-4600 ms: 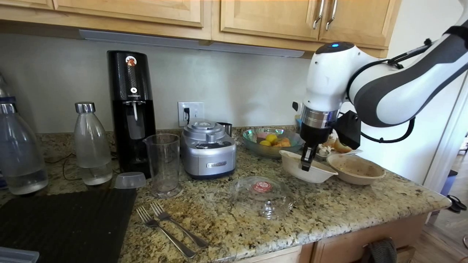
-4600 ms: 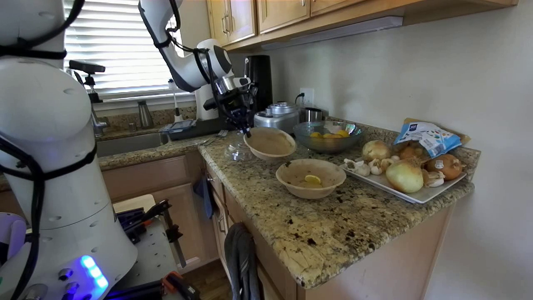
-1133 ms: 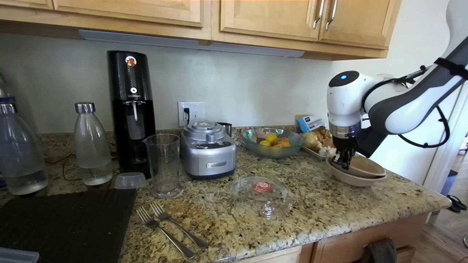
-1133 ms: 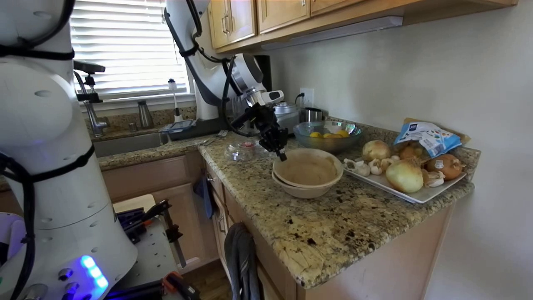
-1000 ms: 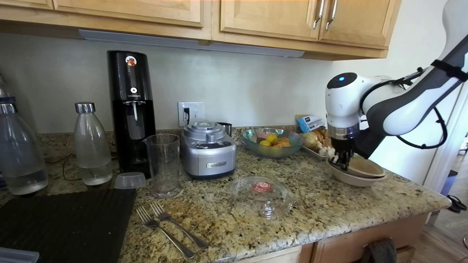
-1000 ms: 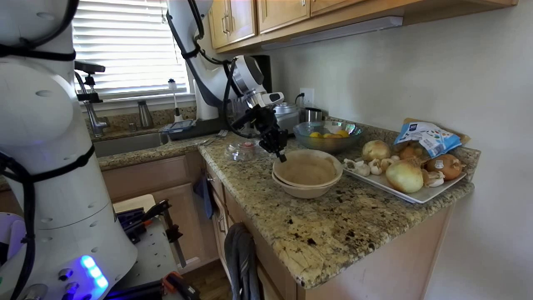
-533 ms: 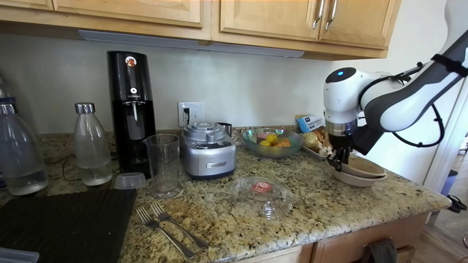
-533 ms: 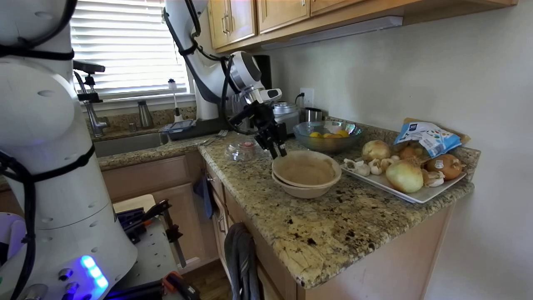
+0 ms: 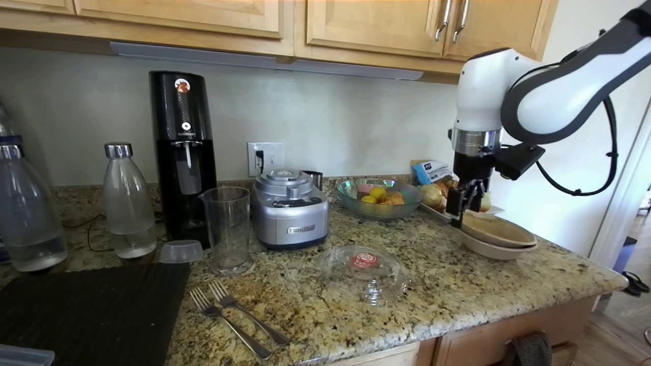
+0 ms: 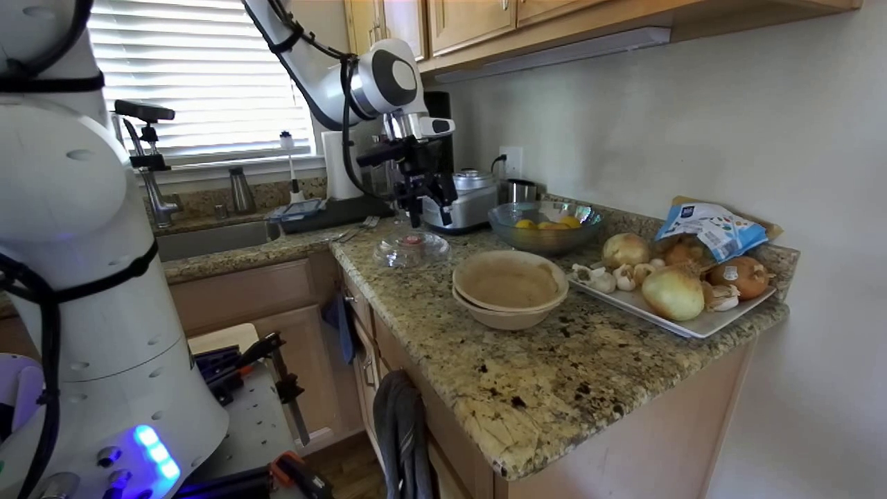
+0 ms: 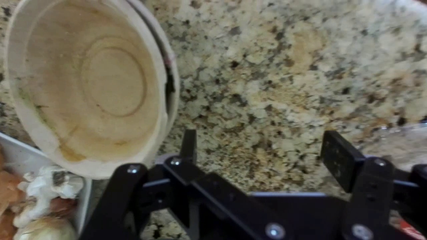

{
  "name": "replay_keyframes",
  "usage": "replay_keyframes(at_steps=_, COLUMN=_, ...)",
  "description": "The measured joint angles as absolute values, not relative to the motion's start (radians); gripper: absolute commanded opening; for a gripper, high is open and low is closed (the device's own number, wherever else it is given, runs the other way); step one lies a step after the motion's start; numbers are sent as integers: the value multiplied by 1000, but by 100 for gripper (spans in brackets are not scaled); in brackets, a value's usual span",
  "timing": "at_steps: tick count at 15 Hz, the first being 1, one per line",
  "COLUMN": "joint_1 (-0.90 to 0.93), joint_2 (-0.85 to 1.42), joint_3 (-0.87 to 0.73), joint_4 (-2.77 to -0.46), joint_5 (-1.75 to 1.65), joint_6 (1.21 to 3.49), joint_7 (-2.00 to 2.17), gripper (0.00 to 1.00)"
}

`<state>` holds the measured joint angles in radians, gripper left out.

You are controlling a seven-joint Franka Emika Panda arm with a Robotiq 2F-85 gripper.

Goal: Pick up the bowl from the countertop and put it in the other bowl

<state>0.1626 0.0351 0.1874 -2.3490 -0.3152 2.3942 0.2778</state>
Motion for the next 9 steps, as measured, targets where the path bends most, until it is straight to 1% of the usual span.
replay_keyframes(at_steps=5, joint_1=185, joint_2=-31, joint_3=214, joint_4=-2355, joint_5=59, joint_6=2331, joint_7=-21, gripper=100)
replay_keyframes(at_steps=9, joint_1=188, joint_2=-95, joint_3=215, joint_4=-2355, joint_5=132, joint_6=2246, joint_7=-72, gripper=100)
